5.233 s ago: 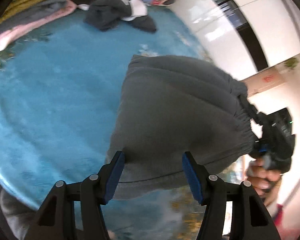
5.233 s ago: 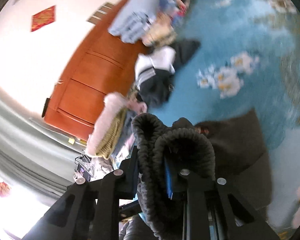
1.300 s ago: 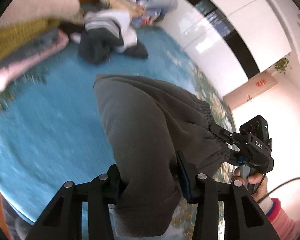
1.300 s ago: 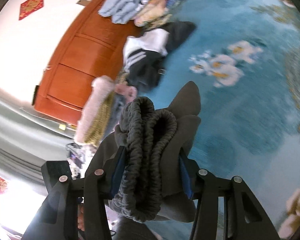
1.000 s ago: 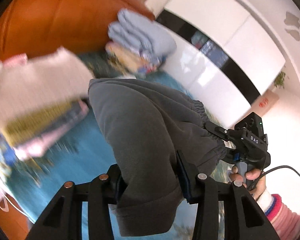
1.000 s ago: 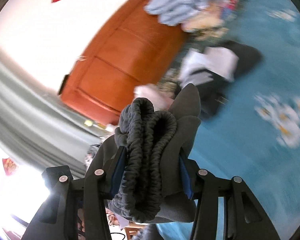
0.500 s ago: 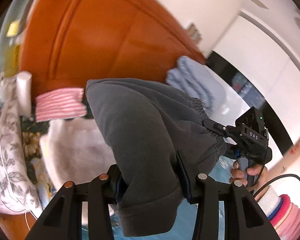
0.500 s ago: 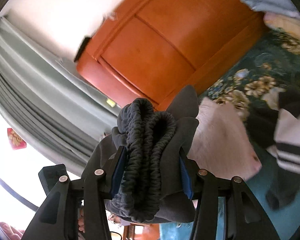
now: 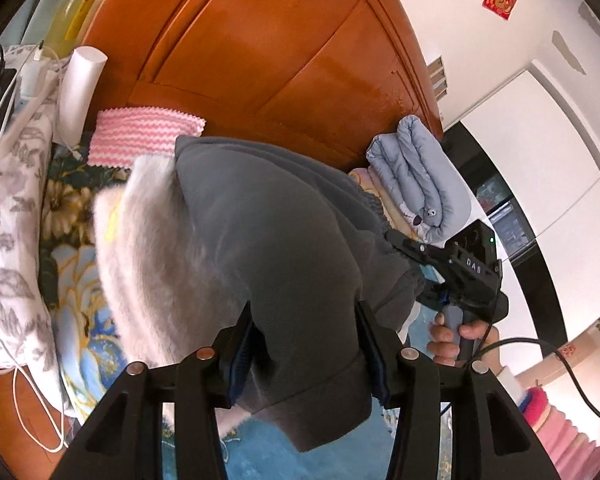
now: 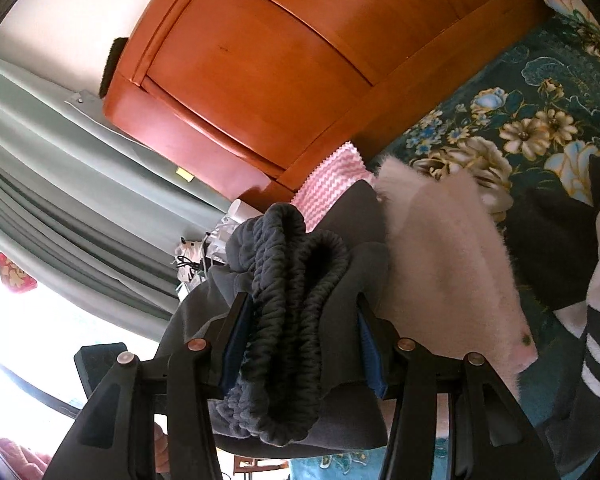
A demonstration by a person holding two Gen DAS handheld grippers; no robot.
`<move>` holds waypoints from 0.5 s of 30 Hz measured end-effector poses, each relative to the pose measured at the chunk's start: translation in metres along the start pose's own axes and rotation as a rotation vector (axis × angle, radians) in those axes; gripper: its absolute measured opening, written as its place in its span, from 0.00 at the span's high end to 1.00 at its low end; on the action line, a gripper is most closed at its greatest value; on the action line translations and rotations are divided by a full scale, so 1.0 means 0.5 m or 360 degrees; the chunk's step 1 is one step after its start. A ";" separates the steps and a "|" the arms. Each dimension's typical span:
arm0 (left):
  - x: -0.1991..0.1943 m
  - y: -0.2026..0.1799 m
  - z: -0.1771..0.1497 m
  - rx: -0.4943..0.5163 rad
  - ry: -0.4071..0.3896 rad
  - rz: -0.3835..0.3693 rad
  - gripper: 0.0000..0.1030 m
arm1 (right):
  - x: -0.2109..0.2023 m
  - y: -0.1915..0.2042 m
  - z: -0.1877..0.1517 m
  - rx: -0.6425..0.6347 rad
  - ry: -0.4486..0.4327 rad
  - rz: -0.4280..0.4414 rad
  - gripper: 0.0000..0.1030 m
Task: Fold clothes
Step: 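Carry the sweatpants with both tools toward the clothes pile by the headboard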
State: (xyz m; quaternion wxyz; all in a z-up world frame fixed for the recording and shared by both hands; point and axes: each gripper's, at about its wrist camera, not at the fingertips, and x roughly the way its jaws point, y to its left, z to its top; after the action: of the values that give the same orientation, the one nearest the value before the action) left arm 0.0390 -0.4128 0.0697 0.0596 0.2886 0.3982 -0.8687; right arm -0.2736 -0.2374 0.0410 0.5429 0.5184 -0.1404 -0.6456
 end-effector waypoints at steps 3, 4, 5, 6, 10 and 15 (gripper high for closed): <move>-0.008 -0.001 -0.009 -0.0017 0.0014 0.0000 0.50 | 0.007 -0.001 0.003 0.0028 -0.0007 -0.0027 0.49; -0.011 -0.001 -0.012 -0.0023 0.0018 0.0000 0.50 | 0.006 -0.004 0.000 0.0043 -0.0004 -0.0029 0.48; -0.018 -0.001 -0.012 -0.0019 0.0019 0.0004 0.50 | 0.005 -0.007 -0.003 0.0056 -0.0001 -0.0031 0.48; -0.029 -0.001 -0.010 -0.0009 0.0017 0.0012 0.50 | 0.002 -0.006 -0.004 0.0059 0.0000 -0.0042 0.46; -0.079 -0.003 0.002 0.0030 -0.0044 0.0107 0.44 | -0.020 0.010 -0.005 0.0043 -0.0006 -0.0126 0.44; -0.095 -0.061 0.034 0.0169 -0.0104 0.0117 0.44 | -0.049 0.073 -0.004 -0.0102 -0.0088 -0.0199 0.44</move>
State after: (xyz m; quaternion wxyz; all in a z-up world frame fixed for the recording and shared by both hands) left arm 0.0601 -0.4103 0.1246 0.0890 0.2773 0.3387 -0.8947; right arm -0.2551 -0.2294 0.0801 0.5138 0.4906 -0.1020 -0.6963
